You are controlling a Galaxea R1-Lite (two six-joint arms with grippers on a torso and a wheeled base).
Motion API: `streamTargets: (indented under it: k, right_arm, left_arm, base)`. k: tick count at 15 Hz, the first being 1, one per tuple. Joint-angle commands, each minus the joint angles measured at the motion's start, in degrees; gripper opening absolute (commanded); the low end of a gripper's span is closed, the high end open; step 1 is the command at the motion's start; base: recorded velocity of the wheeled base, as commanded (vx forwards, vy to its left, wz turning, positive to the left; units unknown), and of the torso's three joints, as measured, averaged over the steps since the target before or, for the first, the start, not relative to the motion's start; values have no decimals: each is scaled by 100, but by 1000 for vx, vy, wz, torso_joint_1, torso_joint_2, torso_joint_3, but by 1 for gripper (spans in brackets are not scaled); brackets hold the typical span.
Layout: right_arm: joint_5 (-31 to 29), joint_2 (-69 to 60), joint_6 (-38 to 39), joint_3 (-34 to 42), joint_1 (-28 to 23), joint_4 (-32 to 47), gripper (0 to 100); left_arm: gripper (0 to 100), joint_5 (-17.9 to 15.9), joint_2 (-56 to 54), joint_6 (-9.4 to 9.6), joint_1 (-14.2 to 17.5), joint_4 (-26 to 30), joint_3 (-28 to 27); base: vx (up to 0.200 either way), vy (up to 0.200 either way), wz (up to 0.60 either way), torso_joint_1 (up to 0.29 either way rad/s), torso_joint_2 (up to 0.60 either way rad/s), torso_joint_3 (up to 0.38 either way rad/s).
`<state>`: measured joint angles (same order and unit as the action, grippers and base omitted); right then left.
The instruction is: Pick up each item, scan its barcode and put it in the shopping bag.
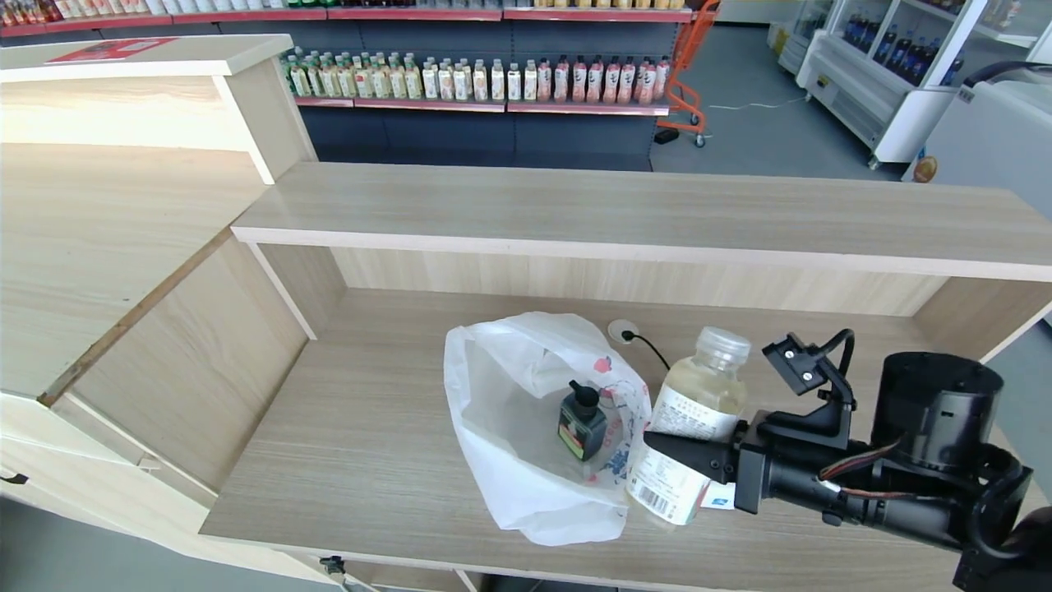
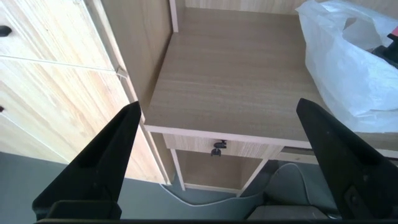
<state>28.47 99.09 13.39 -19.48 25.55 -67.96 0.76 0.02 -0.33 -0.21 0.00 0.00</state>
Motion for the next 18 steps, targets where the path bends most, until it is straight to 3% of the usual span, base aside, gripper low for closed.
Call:
streamTargets:
  k: [1, 12, 18]
  right_arm:
    - [-34, 515, -275, -3, 29, -33, 0]
    - [-43, 2009, -1664, -161, 213, -1747, 0]
    - [-43, 2563, -1998, -416, 196, -2204, 0]
  left_arm:
    - [100, 4, -2, -2, 3, 0, 0]
    - [100, 4, -2, -2, 3, 0, 0]
    - [100, 4, -2, -2, 3, 0, 0]
  base:
    - [0, 0, 0, 0, 0, 0]
    - [0, 0, 0, 0, 0, 0]
    - [0, 0, 0, 0, 0, 0]
